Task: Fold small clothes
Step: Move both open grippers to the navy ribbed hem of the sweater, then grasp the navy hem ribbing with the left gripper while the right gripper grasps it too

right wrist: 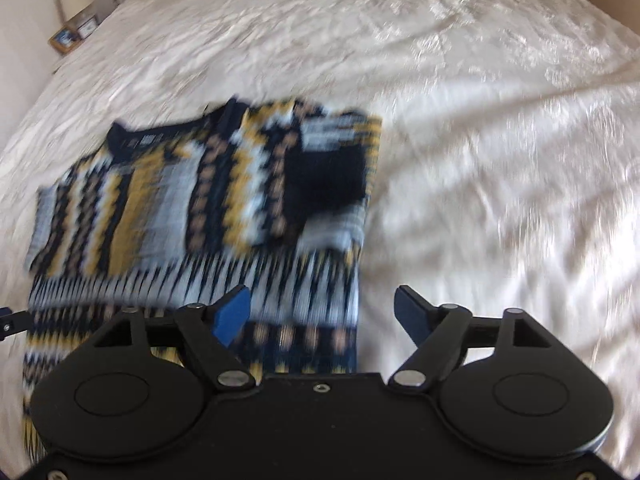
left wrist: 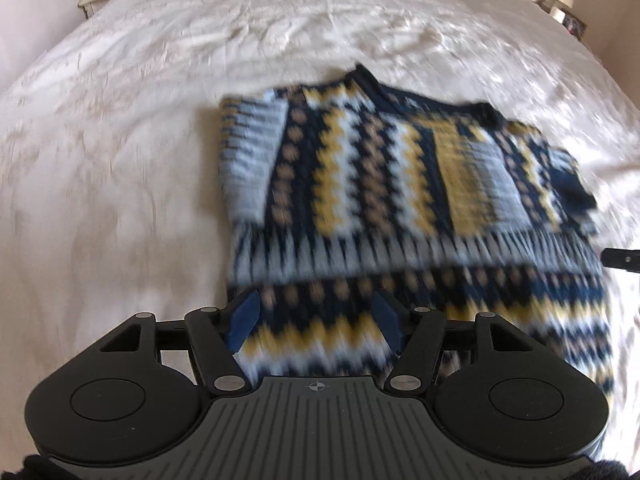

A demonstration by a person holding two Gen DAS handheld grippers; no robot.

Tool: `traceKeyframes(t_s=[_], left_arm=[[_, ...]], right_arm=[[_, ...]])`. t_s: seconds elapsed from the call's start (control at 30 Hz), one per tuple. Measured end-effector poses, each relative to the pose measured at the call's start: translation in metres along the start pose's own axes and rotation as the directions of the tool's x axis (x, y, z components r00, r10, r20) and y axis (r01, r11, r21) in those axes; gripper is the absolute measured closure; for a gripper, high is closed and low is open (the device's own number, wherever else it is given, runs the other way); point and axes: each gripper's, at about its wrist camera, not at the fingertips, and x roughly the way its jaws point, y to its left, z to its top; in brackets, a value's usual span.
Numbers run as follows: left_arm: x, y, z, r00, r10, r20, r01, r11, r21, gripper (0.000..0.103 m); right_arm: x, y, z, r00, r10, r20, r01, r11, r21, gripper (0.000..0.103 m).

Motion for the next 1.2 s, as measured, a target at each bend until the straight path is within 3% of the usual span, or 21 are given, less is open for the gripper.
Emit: traceKeyframes(t_s=[0.43,0.57,0.9,1.0,1.2], left_arm=[[-0.012,-0.019,-0.1,0.992,0.01,-0.128,-0.015,0.999,-0.042,0.041],[-0.012,-0.023,-0.121,0.991,0.03,-0.13,-0.033,0.999,-0.021,0.035],[-0.022,-0.027,-0.141,0.992,0.044,-0.117,-0.046,0.999,-0.013,0.03],[-0.018,-0.027,-0.147,0.992,0.022,-0.122,-0.02,1.0,0.013,0.024],[-0.013,-0.022,-0.152,0.994,-0.01,-0.108,0.013,0.999,0.032,0.022]], right_arm=[[-0.019,-0.006,-0.086,0.985,0.066,-0.162,-0.075,0.996,-0.046,0.017],[-0.021,-0.007,-0.103,0.975,0.089,-0.204,-0.103,0.993,-0.058,0.016],[-0.041,-0.011,-0.133,0.967,0.135,-0.215,-0.153,0.986,-0.067,0.012],[-0.043,-0.011,-0.142,0.97,0.125,-0.206,-0.138,0.989,-0.05,0.011],[-0.053,-0.008,-0.157,0.981,0.092,-0.171,-0.093,0.996,0.004,0.007]])
